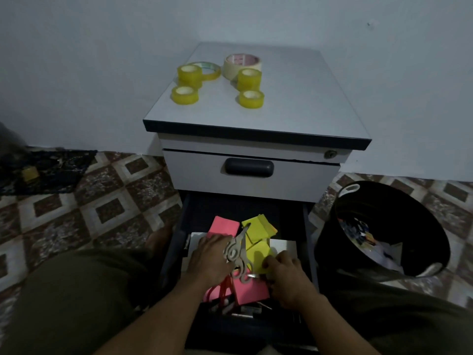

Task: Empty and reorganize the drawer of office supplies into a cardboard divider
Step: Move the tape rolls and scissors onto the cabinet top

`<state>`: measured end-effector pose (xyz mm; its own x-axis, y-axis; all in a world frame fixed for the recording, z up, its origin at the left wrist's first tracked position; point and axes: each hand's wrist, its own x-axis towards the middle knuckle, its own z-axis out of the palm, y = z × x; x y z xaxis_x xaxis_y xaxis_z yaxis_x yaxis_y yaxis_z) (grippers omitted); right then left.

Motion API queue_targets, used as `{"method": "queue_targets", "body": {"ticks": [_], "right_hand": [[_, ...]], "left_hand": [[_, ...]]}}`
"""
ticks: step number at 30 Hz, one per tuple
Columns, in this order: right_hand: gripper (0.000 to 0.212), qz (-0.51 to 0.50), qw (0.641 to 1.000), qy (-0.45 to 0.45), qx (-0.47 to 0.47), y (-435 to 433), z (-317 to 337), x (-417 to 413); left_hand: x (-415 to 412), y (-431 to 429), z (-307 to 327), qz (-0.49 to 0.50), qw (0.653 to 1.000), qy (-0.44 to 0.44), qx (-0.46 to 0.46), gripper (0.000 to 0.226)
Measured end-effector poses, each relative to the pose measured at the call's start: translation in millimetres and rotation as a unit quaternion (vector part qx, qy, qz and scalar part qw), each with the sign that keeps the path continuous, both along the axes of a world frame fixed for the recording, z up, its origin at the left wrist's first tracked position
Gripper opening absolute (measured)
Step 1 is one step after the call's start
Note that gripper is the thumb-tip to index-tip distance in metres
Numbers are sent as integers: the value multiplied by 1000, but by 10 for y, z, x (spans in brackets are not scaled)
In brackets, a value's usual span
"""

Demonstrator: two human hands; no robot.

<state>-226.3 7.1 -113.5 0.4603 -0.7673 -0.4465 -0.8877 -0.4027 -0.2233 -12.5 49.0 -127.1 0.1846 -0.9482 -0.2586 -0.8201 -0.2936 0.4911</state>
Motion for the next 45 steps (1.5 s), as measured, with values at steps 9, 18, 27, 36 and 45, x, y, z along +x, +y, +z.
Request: {"method": "queue_targets", "body": {"ticks": [9, 18, 27, 36, 45], "right_hand": [[50, -3, 999, -35, -14, -8, -95, -21], [24, 17, 999, -24, -46, 5, -61, 4], [22, -107, 982, -151, -36, -89, 388, -2], [9, -152, 946, -278, -70, -65, 1259, -188], [6, -187, 891, -387, -146, -191, 2437, -302]], "left_hand": [[14, -106, -98, -23, 997, -68, 4, 76], [20, -181, -72, -38, 994, -97, -4, 55], [168, -27, 271, -16, 998, 20, -59, 46], [136, 321, 1166, -26, 982, 58, -176, 57], [47, 200, 2323, -20, 948, 73, -310, 47]]}}
